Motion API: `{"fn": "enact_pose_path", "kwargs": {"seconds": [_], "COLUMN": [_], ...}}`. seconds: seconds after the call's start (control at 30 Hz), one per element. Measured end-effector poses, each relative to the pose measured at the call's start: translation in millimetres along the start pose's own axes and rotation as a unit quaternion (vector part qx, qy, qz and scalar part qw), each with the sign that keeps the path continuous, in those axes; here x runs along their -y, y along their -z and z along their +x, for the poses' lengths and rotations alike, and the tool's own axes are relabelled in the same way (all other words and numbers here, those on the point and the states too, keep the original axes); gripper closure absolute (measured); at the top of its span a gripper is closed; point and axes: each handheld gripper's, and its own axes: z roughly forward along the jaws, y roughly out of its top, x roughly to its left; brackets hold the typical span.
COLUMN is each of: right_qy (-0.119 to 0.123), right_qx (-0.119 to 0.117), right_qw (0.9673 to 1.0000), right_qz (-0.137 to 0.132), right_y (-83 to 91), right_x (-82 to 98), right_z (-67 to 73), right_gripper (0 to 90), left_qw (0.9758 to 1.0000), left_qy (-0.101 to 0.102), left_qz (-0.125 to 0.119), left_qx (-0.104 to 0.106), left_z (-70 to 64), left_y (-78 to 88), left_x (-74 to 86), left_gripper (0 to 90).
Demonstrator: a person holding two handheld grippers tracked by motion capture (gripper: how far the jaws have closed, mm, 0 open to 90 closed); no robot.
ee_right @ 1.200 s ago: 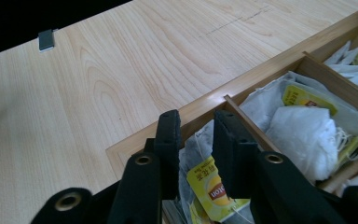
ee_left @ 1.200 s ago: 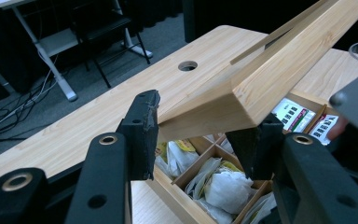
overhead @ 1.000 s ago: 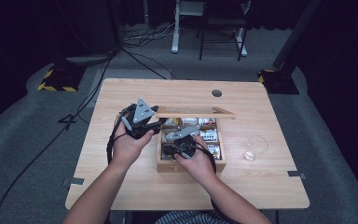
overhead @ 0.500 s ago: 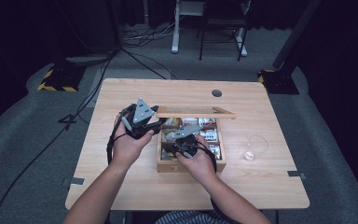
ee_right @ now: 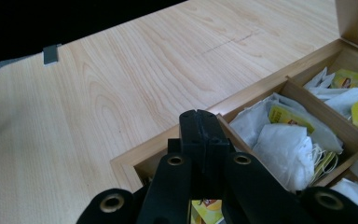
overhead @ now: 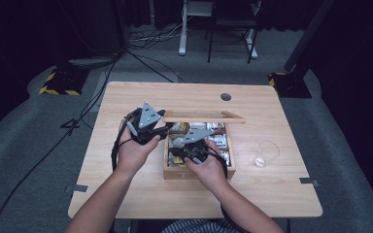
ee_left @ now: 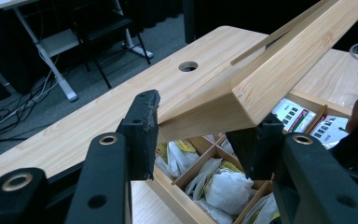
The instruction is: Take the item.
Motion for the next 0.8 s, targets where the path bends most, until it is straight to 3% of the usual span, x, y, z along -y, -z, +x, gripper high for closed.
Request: {"fn": "enact_pose_path", "kwargs": {"seconds": [0.8], "right_qy": [-0.006], "right_qx": [-0.002], "right_qw": [1.0], "right_qz": [0.007], "right_y": [-4.8], "right_x": [1.3], "right_z": [-4.4], "right_gripper": [90.0], "left_qw": [1.0], "left_qy": [0.002], "left_qz": [-0.001], "left_qx": [0.001], "left_z": [0.1], "left_y": [-0.2], "left_x": [-0.2], "left_gripper": [54.3]}}
